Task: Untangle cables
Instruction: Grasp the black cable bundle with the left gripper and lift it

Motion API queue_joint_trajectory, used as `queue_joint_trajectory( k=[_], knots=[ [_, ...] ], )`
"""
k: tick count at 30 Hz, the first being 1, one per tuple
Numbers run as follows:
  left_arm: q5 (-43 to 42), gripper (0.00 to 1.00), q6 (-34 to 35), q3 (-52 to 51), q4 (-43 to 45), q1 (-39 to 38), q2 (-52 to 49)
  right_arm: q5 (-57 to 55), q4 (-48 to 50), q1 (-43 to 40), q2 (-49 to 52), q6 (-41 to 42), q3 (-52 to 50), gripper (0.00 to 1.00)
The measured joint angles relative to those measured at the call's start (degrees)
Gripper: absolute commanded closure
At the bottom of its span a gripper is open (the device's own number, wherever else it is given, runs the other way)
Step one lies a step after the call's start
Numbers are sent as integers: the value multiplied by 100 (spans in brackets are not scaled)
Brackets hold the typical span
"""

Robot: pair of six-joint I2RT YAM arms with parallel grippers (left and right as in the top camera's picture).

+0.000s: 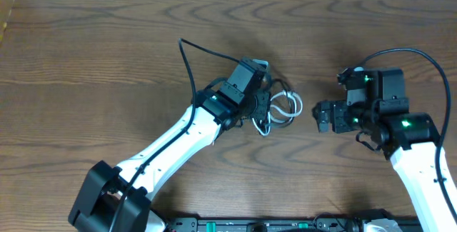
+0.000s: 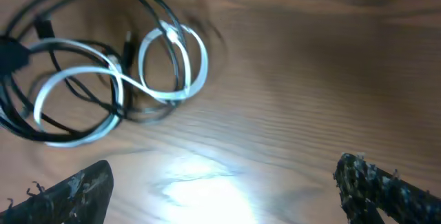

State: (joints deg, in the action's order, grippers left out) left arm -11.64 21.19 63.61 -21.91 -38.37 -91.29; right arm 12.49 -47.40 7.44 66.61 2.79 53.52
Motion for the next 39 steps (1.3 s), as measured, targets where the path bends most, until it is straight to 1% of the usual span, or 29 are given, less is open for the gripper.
queue_joint_trajectory(
  k=[4, 10, 15, 16, 17, 19, 20, 22, 23, 25, 26, 27, 28, 29, 30, 33, 35, 39],
  knots=[
    [-601, 93, 4, 0, -44, 0, -11, 385, 7, 0, 422, 0, 0, 1],
    [-1368, 93, -31, 0, -7, 0, 22, 568, 96, 0, 1213, 0, 0, 1],
    [-1856, 92, -46, 0, 133, 0, 382, 647, 531, 0, 1766, 2, 0, 1],
    [-1917, 92, -48, 0, 133, 0, 503, 671, 684, 0, 1880, 4, 0, 3],
    [-1985, 92, -48, 0, 142, 0, 634, 693, 791, 0, 1961, 2, 0, 7],
    [-2124, 92, -48, 0, 144, 0, 859, 772, 1043, 0, 2105, 22, 0, 24],
    [-2173, 92, -46, 0, 144, 0, 938, 859, 1224, 0, 2197, 109, 2, 47],
    [-2280, 92, -48, 0, 136, 0, 1071, 894, 1296, 4, 2229, 131, 2, 72],
    [-2304, 92, -48, 0, 127, 0, 1091, 935, 1346, 2, 2234, 229, 2, 77],
    [-2319, 92, -50, 0, 39, 0, 1093, 933, 1355, 2, 2234, 330, 2, 78],
    [-2319, 83, -50, 0, -31, 0, 1093, 898, 1316, 0, 2238, 417, 2, 83],
    [-2302, 71, -55, 0, -107, 0, 1093, 837, 1248, 2, 2238, 525, 2, 85],
    [-2271, 66, -74, 0, -199, 0, 1093, 798, 1209, 2, 2238, 621, 2, 89],
    [-2227, 60, -90, 0, -317, 0, 1093, 745, 1172, 0, 2238, 706, 2, 95],
    [-2109, 58, -90, 0, -509, 0, 1093, 695, 1147, 0, 2238, 778, 2, 96],
    [-1690, 47, -109, 4, -973, 0, 1095, 756, 1132, 0, 2240, 898, 2, 98],
    [-1394, 44, -111, 4, -1182, 0, 1095, 953, 1139, 0, 2243, 955, 2, 99],
    [-841, 43, -131, -17, -1449, 0, 1086, 1316, 1137, 0, 2247, 1023, 2, 99]
  ],
)
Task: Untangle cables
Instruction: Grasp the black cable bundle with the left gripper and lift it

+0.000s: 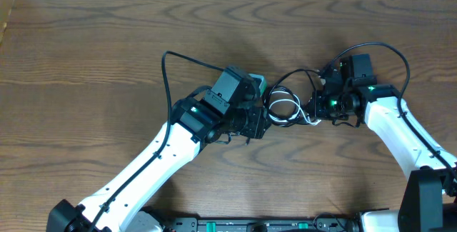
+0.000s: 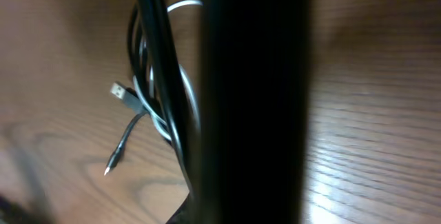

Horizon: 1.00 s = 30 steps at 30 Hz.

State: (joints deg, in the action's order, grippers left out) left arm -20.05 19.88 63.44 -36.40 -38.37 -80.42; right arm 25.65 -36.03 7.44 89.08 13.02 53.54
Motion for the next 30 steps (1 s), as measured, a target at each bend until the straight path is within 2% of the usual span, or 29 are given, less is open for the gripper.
queue_joint_trajectory(
  k=[7, 15, 22, 27, 28, 30],
  knots=[
    [284, 43, 0, -151, 114, 0, -452, 258, -13, 0, 2, 4, 0, 99],
    [374, 43, 70, -212, 1283, 4, -1512, 337, -92, 0, 2, 9, 0, 98],
    [544, 44, 225, -212, 1902, 175, -2293, 350, -125, 0, 2, 20, 0, 99],
    [697, 49, 376, -212, 2337, 308, -2594, 350, -151, 0, 2, 20, 0, 99],
    [699, 54, 424, -212, 2350, 304, -2614, 352, -155, 0, 2, 20, 0, 99],
    [697, 56, 533, -212, 2409, 295, -2667, 352, -166, 0, 2, 20, 0, 99]
  ],
)
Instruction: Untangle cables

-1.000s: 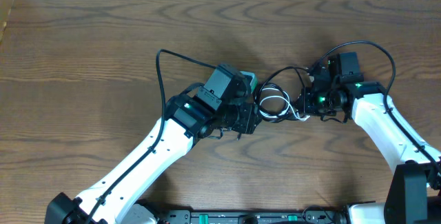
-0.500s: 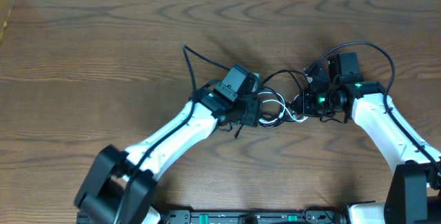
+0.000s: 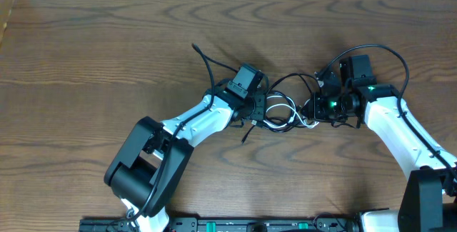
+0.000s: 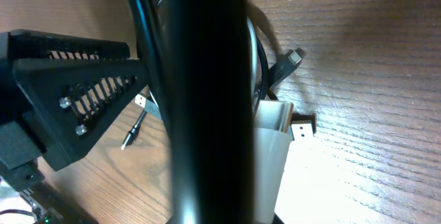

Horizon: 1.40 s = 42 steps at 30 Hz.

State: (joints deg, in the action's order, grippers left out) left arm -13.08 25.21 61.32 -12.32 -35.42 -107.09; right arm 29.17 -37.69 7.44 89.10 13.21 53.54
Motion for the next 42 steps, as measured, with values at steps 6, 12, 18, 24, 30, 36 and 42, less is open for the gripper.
queue_joint_trajectory(
  k=[6, 12, 18, 24, 30, 36, 42],
  knots=[
    [-9, 66, 184, 11, 61, 0, -138, 0, -33, 0, 0, 0, 0, 99],
    [-149, 92, 367, 24, 125, 2, -216, 0, -61, 0, 0, 0, 0, 98],
    [-437, 93, 299, 24, 52, 9, -221, -234, -302, 0, 0, 4, 0, 85],
    [-457, 93, 17, -7, -1200, 404, 450, -2000, -1082, 0, 2, 46, 9, 58],
    [-905, 93, -334, -13, -1987, 1080, 1856, -3230, -1147, -15, 2, 439, 9, 45],
    [-1552, 92, -708, -13, -2090, 1110, 2518, -2933, -734, -44, 4, 627, 9, 35],
    [-2286, 92, -901, -13, -2055, 1110, 2627, 551, -44, -11, 4, -1226, 13, 30]
  ],
)
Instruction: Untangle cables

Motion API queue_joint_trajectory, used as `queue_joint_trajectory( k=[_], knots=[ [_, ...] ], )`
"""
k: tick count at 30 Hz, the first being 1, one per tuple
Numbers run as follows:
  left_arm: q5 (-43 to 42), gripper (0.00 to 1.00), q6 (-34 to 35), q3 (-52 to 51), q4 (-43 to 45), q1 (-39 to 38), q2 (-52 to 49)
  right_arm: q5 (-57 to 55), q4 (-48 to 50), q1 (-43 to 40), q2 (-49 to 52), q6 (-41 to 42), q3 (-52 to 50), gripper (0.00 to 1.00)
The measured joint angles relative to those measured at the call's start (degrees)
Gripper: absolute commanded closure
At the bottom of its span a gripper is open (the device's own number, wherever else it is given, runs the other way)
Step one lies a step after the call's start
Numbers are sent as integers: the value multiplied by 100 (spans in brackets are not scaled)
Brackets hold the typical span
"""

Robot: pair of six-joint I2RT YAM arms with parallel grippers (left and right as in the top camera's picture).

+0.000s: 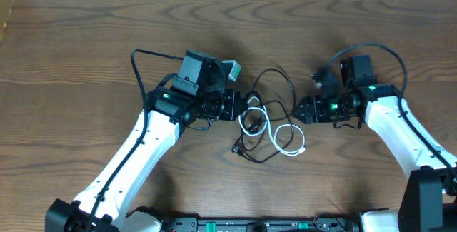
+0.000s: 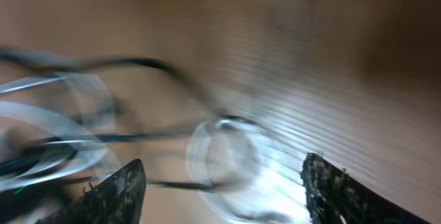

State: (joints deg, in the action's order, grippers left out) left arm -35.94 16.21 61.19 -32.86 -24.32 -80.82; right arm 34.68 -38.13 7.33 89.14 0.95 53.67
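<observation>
A black cable point(image 1: 283, 82) and a white cable point(image 1: 290, 138) lie in loose, overlapping loops at the table's middle. The black one arcs up and back, then trails down to a plug end point(image 1: 238, 150). My left gripper point(image 1: 241, 106) sits at the loops' left edge, where strands run into its fingertips. To the right of the loops, my right gripper point(image 1: 300, 111) is open. In the blurred right wrist view the right gripper point(image 2: 224, 195) has its fingers point(image 2: 114, 191) wide apart, with a white loop point(image 2: 227, 151) on the wood beyond them and nothing held.
The brown wooden table point(image 1: 86, 39) stretches around the cables. The right arm's own black lead point(image 1: 385, 50) arches over its wrist. A rail with electronics point(image 1: 257, 225) runs along the front edge.
My right gripper, which was pressed into the cables with strands across its camera, is now open and off them. The left gripper is further left, and the cables lie spread wider.
At first my left gripper was on the bunched cables while the right one stood open, apart on the right. Then the right gripper was at the bundle's right side, both grippers working it. Now the right has let go and the loops lie looser.
</observation>
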Motion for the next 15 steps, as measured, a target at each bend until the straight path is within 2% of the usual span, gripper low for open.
queue_joint_trajectory(
  k=[3, 9, 13, 15],
  knots=[
    [-321, 92, -70, 0, 9, 0, 0, 1241, 308, 79, 0, -481, 0, 29],
    [-994, 92, -127, 0, 197, 0, 0, 1943, 761, 223, 0, -726, 0, 30],
    [-1451, 93, -129, 0, 363, 0, 0, 1878, 1115, 374, 0, -527, 0, 51],
    [-1705, 92, -127, 0, 485, -2, 0, 1495, 1237, 448, 0, -236, 2, 69]
  ],
)
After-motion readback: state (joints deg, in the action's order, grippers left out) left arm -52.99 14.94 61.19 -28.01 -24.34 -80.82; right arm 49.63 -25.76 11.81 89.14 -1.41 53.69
